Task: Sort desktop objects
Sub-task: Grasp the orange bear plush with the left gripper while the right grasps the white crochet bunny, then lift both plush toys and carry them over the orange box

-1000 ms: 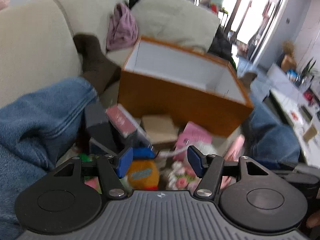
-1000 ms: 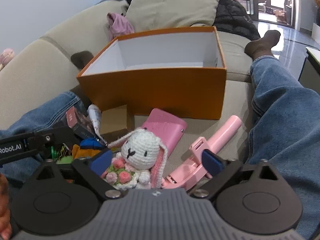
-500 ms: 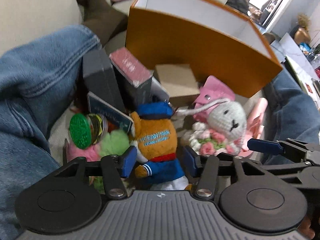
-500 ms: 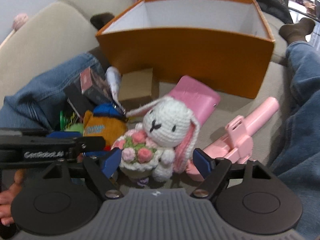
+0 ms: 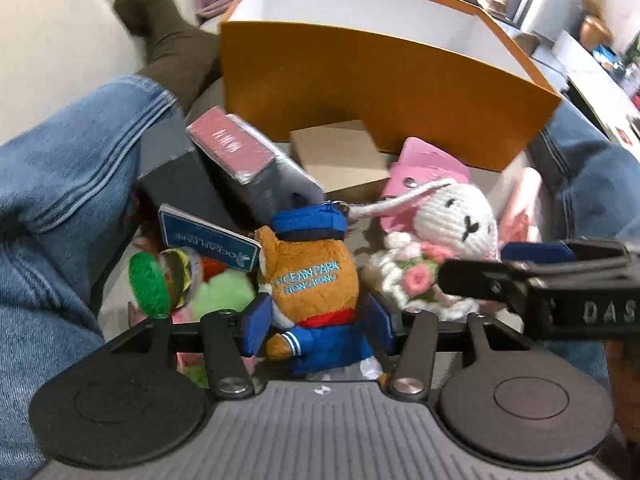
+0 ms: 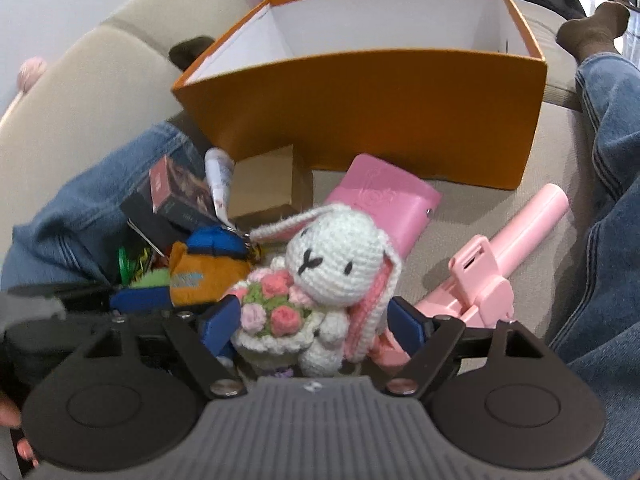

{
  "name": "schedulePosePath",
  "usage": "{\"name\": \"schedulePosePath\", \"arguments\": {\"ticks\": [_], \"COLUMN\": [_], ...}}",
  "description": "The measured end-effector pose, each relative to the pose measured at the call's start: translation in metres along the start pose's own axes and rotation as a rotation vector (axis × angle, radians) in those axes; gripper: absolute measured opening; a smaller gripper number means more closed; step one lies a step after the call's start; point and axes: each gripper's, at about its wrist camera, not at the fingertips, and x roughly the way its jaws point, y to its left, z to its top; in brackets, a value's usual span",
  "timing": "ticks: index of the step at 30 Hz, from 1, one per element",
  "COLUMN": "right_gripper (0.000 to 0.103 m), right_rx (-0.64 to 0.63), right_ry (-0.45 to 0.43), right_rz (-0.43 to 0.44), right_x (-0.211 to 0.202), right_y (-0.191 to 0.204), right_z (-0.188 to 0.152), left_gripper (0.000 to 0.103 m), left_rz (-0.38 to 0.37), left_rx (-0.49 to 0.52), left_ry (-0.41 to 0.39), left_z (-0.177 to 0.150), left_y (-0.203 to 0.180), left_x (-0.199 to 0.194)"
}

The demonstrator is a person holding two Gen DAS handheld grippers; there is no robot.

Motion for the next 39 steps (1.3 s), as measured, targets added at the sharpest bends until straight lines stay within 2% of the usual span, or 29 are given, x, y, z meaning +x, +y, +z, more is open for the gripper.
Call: {"name": "schedulePosePath", "arguments": {"ticks": [4,7,10,13,15,16,17,19,20,25,28,31,33,39], "right_gripper": [0.082,0.083,0.085,0.084,0.078,0.071,0.054,0.045,0.044,0.046,0.050,0.061,0.062,0.073], "right_rx": [0.001,-0.006,-0.014,-0.029,-0.039,-0.039,-0.035,-0.019,-0.008,-0.004,-0.021,-0.027,-0.020,-0.007], "right_ry": [0.030,0.040,0.030,0.020,0.008,0.000,-0.012,-0.024,-0.017,-0.004,-0.043,-0.074,-0.065,-0.038], "right_rz": [0.017,0.019,0.011,0.007,-0.001,-0.003,-0.018,-0.008,0.004,0.005,-0.014,-0.020,-0.013,-0.001], "right_x": [0.011,0.019,0.027,0.034,0.033,0.031,0.028,0.020,0.018,0.011,0.002,-0.005,-0.006,-0.005], "right_y": [0.003,0.006,0.009,0.011,0.012,0.011,0.010,0.004,0.001,-0.003,-0.001,0.000,0.000,0.004], "right_z": [0.003,0.005,0.010,0.012,0.012,0.012,0.012,0.014,0.015,0.011,0.009,0.010,0.009,0.004], "left_gripper": [0.060,0.061,0.068,0.068,0.068,0.068,0.068,0.068,0.068,0.068,0.064,0.061,0.059,0.058], "left_rz": [0.034,0.034,0.029,0.024,0.020,0.018,0.016,0.011,0.012,-0.012,-0.062,-0.068,-0.075,-0.098], "left_rx": [-0.026,-0.026,-0.023,-0.025,-0.032,-0.033,-0.035,-0.033,-0.030,-0.043,-0.078,-0.082,-0.089,-0.107], "left_ry": [0.024,0.033,0.034,0.044,0.044,0.043,0.040,0.040,0.040,0.044,0.054,0.042,0.036,0.019], "left_z": [0.000,0.000,0.000,0.000,0.000,0.000,0.000,0.000,0.000,0.001,-0.001,-0.002,-0.003,-0.009], "left_y": [0.006,0.003,0.004,0.006,0.007,0.007,0.008,0.007,0.007,0.009,0.015,0.017,0.019,0.026], "left_x": [0.011,0.018,0.022,0.024,0.024,0.023,0.022,0.021,0.021,0.025,0.030,0.027,0.024,0.017]}}
